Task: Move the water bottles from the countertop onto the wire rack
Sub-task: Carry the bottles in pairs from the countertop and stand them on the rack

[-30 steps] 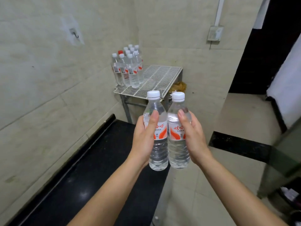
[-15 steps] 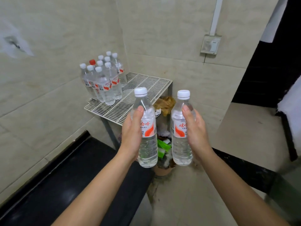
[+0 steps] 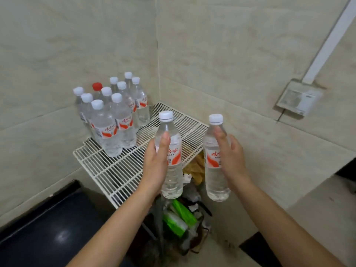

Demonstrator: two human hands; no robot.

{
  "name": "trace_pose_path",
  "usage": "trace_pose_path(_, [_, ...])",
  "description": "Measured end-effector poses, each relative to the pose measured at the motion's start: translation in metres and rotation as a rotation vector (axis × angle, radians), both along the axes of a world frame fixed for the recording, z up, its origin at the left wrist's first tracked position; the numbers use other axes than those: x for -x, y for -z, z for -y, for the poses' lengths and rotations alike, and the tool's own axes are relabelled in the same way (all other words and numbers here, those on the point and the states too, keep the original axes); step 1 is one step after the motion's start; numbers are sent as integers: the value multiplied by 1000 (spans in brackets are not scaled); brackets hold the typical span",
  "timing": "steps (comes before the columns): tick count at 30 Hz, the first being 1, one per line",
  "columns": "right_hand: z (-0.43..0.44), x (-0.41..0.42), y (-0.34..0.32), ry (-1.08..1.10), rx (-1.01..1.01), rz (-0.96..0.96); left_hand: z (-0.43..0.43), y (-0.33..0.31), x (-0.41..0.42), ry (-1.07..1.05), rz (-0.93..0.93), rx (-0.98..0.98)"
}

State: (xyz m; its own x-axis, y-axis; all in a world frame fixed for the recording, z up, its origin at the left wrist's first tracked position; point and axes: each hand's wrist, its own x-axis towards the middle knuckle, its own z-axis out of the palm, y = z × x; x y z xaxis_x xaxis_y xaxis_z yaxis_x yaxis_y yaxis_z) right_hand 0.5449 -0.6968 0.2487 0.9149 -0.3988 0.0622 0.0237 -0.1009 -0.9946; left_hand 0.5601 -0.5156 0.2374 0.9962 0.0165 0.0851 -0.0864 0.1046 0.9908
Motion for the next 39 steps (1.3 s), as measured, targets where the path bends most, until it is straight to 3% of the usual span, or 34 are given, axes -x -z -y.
trace_pose_path(9, [10,-125,-9,-236,-7,83,8,-5,-90,-169,7,-117])
trace_pose_path(25, [-19,-303,56,-767,-17,204,31,38,-164,-598,-21,-148])
trace_pose_path(29, [-12,-311,64,-911,8,235,37,37,-164,-584,-6,-325])
trace_pose_path(34, [-6,-314,39,-960,101,420,17,2,-161,-589,159,-770])
trace_pose_path(36, [0,-321,15,-1002,267,451,7,-18,-164,-544,250,-989])
trace_pose_path(39, [10,-327,-26,-1087,750,450,-6,-40,-167,-454,230,-1188])
